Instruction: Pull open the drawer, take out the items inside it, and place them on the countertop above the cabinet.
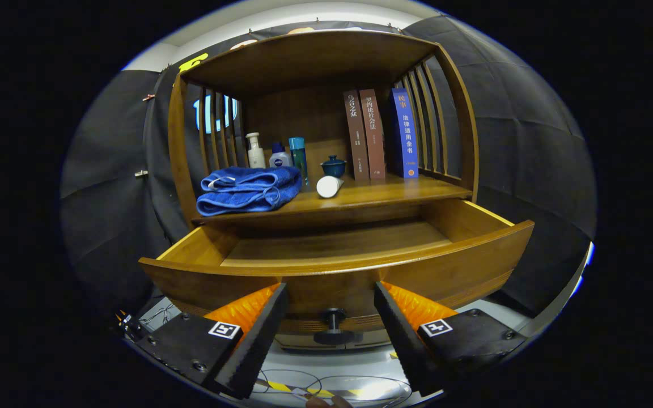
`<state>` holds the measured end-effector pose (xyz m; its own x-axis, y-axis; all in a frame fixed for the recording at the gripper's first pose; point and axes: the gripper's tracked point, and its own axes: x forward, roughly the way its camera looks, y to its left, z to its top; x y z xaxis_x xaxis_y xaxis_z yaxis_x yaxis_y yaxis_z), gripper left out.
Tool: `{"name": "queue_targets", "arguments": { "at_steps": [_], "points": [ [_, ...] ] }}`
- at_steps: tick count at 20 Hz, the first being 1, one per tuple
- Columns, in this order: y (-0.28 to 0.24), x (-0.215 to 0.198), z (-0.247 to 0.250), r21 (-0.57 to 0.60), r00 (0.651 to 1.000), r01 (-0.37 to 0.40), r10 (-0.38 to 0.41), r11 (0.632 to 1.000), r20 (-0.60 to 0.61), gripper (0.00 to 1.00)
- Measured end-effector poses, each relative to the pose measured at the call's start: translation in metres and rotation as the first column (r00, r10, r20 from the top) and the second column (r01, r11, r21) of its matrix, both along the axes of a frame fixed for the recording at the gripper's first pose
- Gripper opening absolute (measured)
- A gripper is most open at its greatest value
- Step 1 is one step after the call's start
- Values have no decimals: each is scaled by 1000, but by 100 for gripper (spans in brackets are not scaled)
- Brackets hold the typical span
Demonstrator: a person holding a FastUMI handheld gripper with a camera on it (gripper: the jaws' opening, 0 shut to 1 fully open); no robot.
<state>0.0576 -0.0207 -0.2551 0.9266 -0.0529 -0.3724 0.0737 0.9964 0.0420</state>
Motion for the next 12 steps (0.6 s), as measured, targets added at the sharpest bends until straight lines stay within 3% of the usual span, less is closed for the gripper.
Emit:
{"name": "queue_targets", "arguments": {
  "at_steps": [12],
  "points": [
    [-11, 95, -18, 22, 1000, 6, -6, 1000, -7, 99]
  ]
}}
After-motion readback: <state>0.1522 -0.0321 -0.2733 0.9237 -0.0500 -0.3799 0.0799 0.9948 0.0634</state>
